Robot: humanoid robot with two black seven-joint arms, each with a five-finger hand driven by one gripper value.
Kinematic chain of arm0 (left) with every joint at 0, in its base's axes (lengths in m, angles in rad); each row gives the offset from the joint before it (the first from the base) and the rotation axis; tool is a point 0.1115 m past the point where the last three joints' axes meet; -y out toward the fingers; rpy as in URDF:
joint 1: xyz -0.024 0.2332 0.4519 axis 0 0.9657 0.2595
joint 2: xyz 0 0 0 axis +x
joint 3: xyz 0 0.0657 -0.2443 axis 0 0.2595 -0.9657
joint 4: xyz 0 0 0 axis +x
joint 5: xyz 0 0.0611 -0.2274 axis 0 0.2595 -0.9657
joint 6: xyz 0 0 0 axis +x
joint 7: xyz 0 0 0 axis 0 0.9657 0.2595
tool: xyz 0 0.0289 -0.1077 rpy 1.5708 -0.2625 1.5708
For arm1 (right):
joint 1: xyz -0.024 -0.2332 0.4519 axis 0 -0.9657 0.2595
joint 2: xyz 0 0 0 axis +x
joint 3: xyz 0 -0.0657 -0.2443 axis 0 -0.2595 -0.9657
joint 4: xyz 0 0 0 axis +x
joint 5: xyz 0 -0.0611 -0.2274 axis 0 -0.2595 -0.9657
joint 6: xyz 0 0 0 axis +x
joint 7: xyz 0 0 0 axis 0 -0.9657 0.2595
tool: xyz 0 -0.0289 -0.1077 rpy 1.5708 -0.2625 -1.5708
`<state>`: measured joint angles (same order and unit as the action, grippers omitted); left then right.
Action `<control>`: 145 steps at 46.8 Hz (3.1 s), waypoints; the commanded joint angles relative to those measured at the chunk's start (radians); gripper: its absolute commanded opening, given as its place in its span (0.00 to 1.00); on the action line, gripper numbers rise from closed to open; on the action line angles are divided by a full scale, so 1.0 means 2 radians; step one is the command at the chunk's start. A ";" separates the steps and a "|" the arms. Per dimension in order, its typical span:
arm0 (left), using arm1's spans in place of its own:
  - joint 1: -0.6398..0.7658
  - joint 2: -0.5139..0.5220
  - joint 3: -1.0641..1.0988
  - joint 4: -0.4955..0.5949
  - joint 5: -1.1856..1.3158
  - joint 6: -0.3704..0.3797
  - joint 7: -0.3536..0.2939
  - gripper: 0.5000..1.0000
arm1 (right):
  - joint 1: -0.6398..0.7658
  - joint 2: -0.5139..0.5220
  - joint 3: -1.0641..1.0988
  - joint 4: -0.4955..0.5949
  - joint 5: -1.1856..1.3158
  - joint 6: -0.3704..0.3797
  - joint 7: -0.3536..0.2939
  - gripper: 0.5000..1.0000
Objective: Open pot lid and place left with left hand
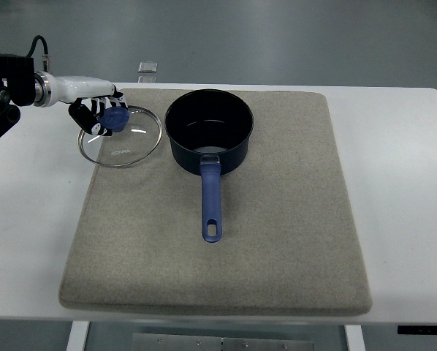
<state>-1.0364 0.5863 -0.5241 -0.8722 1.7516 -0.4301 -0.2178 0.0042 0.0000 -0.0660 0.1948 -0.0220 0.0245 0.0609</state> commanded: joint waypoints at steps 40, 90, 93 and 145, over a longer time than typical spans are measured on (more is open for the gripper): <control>-0.001 -0.010 0.013 0.008 -0.010 0.009 0.000 0.31 | 0.000 0.000 0.000 0.000 0.000 0.000 0.000 0.83; 0.001 0.002 0.011 0.053 -0.340 0.008 0.001 0.98 | 0.000 0.000 0.000 0.000 0.000 0.000 0.000 0.83; 0.002 0.002 0.010 0.063 -0.391 0.008 0.001 0.98 | 0.000 0.000 0.000 0.000 0.000 0.000 0.000 0.83; 0.033 -0.006 0.004 0.172 -1.026 -0.090 0.192 0.98 | -0.001 0.000 0.000 0.000 0.000 0.000 0.000 0.83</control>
<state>-0.9802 0.5736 -0.5156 -0.5250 -0.2582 -0.6110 0.1439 0.0045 0.0000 -0.0660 0.1948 -0.0224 0.0245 0.0609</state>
